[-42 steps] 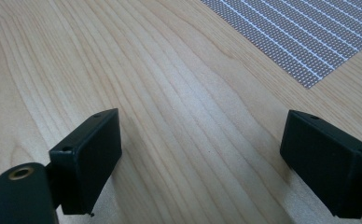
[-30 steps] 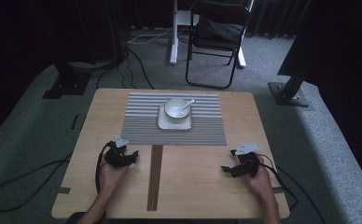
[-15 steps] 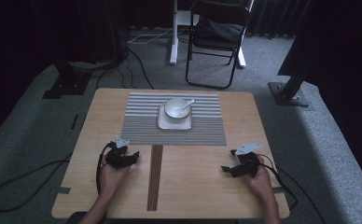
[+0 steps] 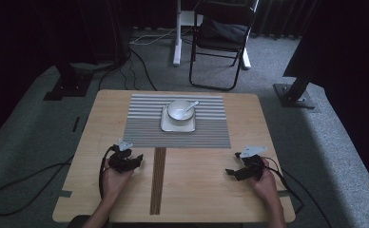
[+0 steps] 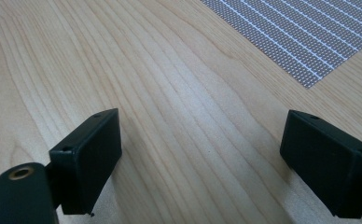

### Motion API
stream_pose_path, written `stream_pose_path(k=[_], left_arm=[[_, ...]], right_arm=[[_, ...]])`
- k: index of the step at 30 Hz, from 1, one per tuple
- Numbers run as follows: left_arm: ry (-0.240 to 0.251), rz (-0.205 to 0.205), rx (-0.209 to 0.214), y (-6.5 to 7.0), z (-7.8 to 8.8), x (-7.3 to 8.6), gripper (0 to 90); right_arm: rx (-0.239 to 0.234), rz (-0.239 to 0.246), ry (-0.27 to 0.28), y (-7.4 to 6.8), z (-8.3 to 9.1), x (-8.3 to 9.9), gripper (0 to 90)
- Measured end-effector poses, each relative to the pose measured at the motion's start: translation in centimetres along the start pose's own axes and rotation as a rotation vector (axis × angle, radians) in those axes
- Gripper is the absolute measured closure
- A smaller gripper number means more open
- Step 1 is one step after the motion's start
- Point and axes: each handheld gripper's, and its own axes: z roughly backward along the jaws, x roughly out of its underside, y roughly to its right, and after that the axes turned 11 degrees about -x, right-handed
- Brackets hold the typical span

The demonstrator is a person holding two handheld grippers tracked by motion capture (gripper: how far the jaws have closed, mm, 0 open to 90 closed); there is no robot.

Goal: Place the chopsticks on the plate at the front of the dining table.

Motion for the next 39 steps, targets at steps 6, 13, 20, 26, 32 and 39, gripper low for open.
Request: stream_pose_path(k=[6, 13, 20, 26, 32, 39], left_arm=[[0.006, -0.007, 0.017, 0.3, 0.3, 0.0, 43.1], [0.005, -0.011, 0.039, 0.7, 0.5, 0.0, 43.3], [-0.001, -0.010, 0.082, 1.3, 0.8, 0.1, 43.2], [-0.004, -0.019, 0.098, 2.0, 1.1, 0.2, 43.2], [-0.008, -0.022, 0.096, 2.2, 1.1, 0.2, 43.2], [-0.017, -0.024, 0.103, 2.8, 1.3, 0.3, 43.3]], right_arm=[[0.003, -0.003, 0.000, 0.0, 0.0, 0.0, 12.1], [0.003, -0.002, 0.001, 0.0, 0.0, 0.0, 12.1], [0.004, -0.003, 0.001, 0.0, 0.0, 0.0, 12.2], [0.005, -0.004, 0.001, -0.1, 0.0, 0.0, 12.1], [0.005, -0.004, 0.001, -0.1, 0.0, 0.0, 12.1], [0.005, -0.004, 0.001, -0.1, 0.0, 0.0, 12.2]])
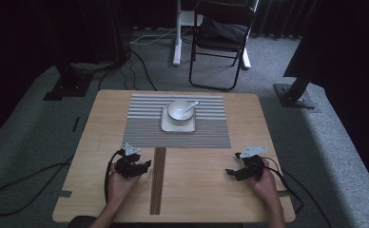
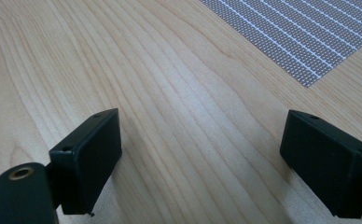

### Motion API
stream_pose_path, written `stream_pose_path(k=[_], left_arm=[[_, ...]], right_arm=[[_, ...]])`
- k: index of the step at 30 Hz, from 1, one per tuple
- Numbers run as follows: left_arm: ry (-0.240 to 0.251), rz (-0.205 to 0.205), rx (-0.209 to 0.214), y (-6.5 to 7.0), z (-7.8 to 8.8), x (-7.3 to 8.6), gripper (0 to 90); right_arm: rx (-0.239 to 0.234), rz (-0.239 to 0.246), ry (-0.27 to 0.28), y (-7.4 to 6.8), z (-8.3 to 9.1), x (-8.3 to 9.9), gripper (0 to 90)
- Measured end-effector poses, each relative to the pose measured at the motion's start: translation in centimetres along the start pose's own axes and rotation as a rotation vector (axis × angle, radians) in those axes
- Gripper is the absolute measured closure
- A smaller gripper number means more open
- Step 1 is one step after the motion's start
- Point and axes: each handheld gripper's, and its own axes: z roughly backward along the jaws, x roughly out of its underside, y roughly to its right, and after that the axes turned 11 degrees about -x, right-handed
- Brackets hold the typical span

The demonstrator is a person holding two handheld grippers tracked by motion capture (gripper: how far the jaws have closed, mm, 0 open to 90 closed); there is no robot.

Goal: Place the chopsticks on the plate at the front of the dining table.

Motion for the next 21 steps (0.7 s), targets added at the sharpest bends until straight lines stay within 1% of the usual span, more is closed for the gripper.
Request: stream_pose_path(k=[1, 2, 5, 14, 17, 19, 21], left_arm=[[0.000, 0.000, 0.000, 0.0, 0.0, 0.0, 43.4], [-0.001, -0.007, 0.003, 0.3, 0.0, 0.0, 43.4], [0.000, -0.012, 0.005, 0.7, 0.1, 0.0, 44.2], [-0.007, -0.014, 0.010, 1.1, 0.2, 0.2, 45.2], [-0.010, -0.017, 0.013, 1.1, 0.3, 0.2, 46.1], [-0.012, -0.028, 0.015, 1.4, 0.2, 0.3, 46.3], [-0.014, -0.028, 0.018, 1.5, 0.2, 0.3, 46.3]], right_arm=[[0.000, 0.000, 0.000, 0.0, 0.0, 0.0, 12.2], [0.000, 0.000, 0.000, 0.0, 0.0, 0.0, 12.1], [0.000, 0.000, 0.000, 0.0, 0.0, 0.0, 12.1], [0.000, 0.000, 0.000, 0.0, 0.0, 0.0, 12.1], [0.000, 0.000, 0.000, 0.0, 0.0, 0.0, 12.1], [0.000, 0.000, 0.000, 0.0, 0.0, 0.0, 12.2], [0.000, 0.000, 0.000, 0.0, 0.0, 0.0, 12.1]])
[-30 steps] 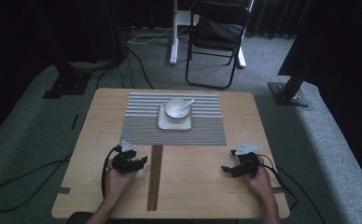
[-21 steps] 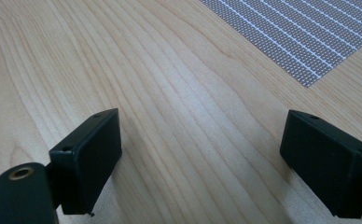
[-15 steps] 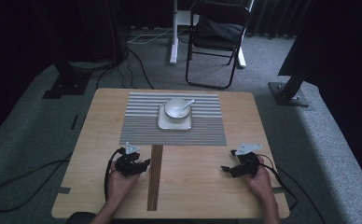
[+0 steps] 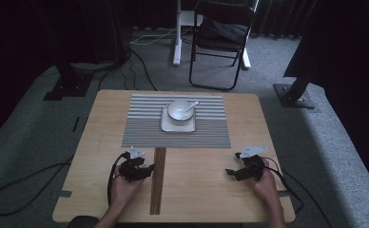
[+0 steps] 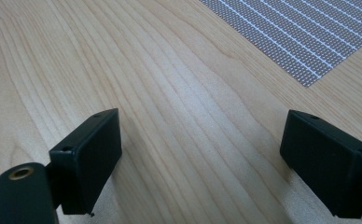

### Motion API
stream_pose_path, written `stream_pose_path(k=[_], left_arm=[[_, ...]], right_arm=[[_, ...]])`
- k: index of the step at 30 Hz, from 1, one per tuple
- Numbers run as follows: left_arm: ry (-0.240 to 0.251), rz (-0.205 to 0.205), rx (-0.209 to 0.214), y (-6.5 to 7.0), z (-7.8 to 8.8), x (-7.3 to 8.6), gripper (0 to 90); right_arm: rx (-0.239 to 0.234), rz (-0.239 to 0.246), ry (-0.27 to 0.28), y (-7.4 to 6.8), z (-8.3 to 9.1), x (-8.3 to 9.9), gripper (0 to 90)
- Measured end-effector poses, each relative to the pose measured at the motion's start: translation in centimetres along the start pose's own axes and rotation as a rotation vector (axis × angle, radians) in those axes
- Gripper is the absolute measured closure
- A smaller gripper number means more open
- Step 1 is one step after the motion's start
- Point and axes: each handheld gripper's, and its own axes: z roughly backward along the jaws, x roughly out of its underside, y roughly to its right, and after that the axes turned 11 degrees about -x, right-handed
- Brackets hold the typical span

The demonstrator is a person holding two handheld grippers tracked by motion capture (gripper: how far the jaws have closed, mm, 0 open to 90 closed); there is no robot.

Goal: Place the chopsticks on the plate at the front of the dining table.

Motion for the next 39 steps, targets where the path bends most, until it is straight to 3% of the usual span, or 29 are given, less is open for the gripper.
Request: stream_pose_path(k=[20, 39], left_arm=[[-0.026, -0.033, 0.006, 0.7, -0.2, 0.2, 55.0], [-0.032, -0.057, -0.001, 1.3, 0.0, 0.2, 56.5]], right_arm=[[0.000, -0.001, 0.000, 0.0, 0.0, 0.0, 12.1], [0.000, 0.000, 0.000, 0.0, 0.0, 0.0, 12.1]])
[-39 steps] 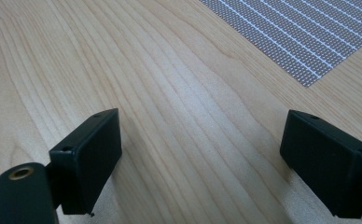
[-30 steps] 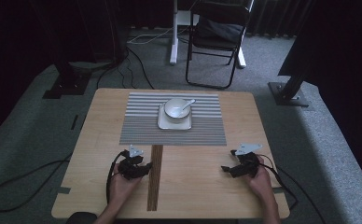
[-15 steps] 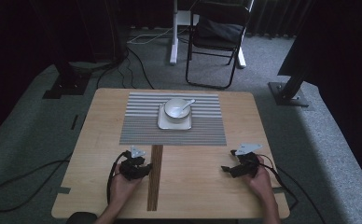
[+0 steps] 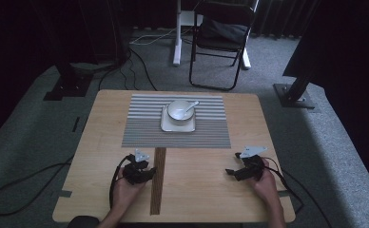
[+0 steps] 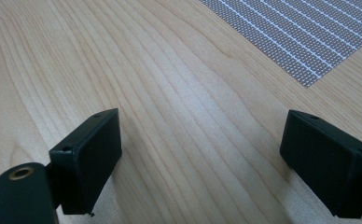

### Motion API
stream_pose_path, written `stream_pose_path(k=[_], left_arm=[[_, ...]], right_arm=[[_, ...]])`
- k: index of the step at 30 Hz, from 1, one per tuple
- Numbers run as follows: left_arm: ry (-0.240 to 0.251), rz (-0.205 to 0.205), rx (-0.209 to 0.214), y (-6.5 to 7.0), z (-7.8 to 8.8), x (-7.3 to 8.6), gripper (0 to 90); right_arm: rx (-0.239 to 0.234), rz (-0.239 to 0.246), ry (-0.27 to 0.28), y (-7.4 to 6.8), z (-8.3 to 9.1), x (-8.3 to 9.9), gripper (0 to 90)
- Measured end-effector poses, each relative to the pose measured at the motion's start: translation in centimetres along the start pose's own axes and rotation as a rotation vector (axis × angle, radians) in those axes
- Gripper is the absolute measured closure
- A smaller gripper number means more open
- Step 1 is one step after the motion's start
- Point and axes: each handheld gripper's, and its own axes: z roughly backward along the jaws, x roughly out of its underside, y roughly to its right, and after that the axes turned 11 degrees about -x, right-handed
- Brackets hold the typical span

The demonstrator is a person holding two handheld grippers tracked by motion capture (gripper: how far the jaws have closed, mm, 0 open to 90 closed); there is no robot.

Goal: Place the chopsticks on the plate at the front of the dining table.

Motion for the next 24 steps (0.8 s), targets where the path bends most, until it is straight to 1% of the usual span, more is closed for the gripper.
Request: stream_pose_path(k=[3, 11, 12, 13, 15, 17, 20, 24], left_arm=[[0.000, 0.003, -0.003, 0.16, 0.08, 0.08, 56.5], [-0.002, -0.004, -0.016, 0.37, 0.23, 0.11, 58.2], [0.001, -0.012, -0.034, 0.40, 0.28, 0.09, 58.2], [0.002, -0.013, -0.039, 0.38, 0.29, 0.08, 58.6], [0.001, -0.007, -0.038, 0.25, 0.27, 0.08, 58.7], [-0.001, -0.005, -0.049, 0.13, 0.26, 0.07, 58.9], [-0.007, 0.004, -0.046, -0.04, 0.25, 0.12, 58.9], [-0.005, 0.006, -0.040, 0.12, 0.40, 0.08, 58.7]], right_arm=[[0.000, 0.000, 0.000, 0.00, 0.00, 0.00, 12.1], [0.000, 0.000, 0.000, 0.00, 0.00, 0.00, 12.1], [0.000, 0.000, 0.000, 0.00, 0.00, 0.00, 12.2], [0.000, 0.000, 0.000, 0.00, 0.00, 0.00, 12.2], [0.000, -0.001, 0.000, 0.00, 0.00, 0.00, 12.2], [0.000, 0.000, 0.000, 0.00, 0.00, 0.00, 12.1], [0.000, -0.001, 0.000, 0.00, 0.00, 0.00, 12.1], [0.000, 0.000, 0.000, 0.00, 0.00, 0.00, 12.1]])
